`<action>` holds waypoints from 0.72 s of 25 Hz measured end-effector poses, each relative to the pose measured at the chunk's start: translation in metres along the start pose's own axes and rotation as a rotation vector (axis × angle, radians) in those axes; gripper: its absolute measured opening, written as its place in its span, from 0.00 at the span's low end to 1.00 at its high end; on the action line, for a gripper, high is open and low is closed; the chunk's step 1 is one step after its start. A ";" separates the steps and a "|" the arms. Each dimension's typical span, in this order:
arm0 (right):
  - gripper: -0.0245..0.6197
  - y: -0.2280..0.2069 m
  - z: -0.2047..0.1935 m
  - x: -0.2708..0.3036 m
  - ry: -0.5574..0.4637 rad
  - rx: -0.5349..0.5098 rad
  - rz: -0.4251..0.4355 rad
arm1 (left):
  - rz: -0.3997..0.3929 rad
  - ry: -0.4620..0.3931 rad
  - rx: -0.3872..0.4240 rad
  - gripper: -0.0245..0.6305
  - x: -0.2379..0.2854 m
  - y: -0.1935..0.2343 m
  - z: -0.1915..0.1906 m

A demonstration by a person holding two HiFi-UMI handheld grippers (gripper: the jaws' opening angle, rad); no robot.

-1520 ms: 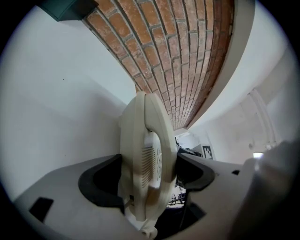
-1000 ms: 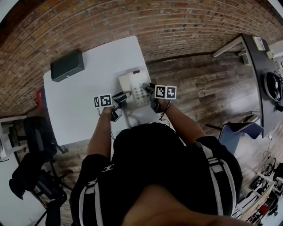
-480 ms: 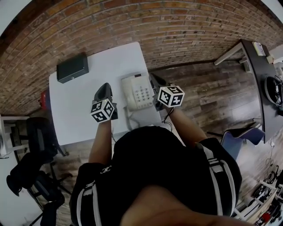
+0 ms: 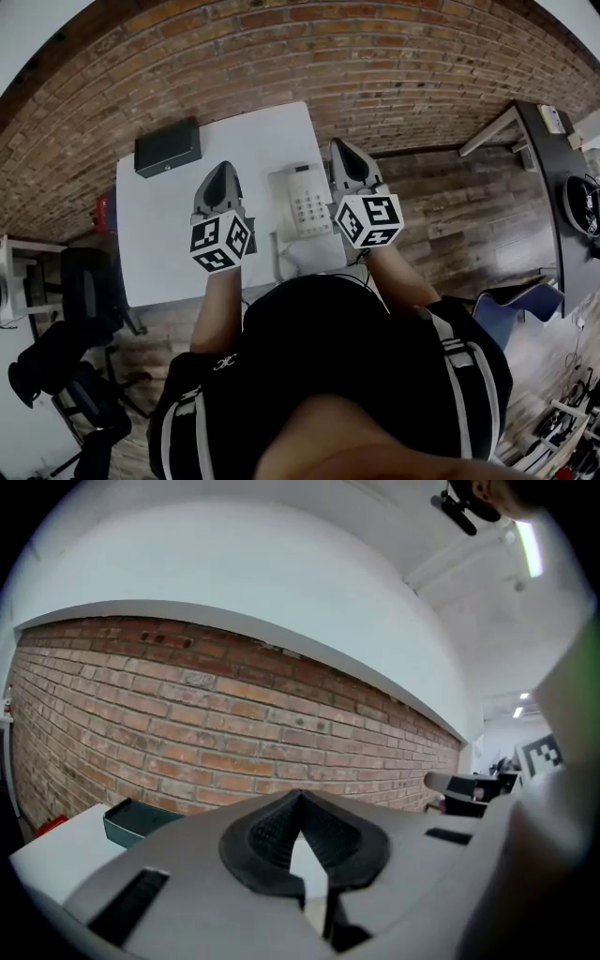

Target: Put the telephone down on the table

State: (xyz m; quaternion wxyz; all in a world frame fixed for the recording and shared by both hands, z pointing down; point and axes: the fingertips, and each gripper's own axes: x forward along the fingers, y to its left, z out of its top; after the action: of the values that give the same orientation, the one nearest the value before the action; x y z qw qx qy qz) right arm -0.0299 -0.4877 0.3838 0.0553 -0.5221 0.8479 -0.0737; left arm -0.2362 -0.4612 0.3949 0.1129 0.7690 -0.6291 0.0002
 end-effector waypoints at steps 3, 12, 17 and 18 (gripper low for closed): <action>0.04 0.006 0.003 -0.003 -0.008 -0.024 0.000 | -0.016 0.019 0.030 0.04 -0.005 -0.006 0.000; 0.04 0.014 -0.016 -0.008 0.037 -0.017 0.001 | -0.028 0.070 0.059 0.04 -0.007 -0.012 -0.014; 0.04 0.020 -0.017 -0.009 0.034 0.006 0.020 | -0.036 0.058 0.114 0.04 -0.010 -0.015 -0.012; 0.04 0.021 -0.018 -0.010 0.037 0.009 0.023 | -0.040 0.058 0.114 0.04 -0.011 -0.016 -0.012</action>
State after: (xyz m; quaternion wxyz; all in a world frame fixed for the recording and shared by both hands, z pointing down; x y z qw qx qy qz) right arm -0.0473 -0.4683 0.3982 0.0429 -0.5104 0.8545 -0.0866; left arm -0.2211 -0.4456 0.4027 0.0869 0.7862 -0.6092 0.0562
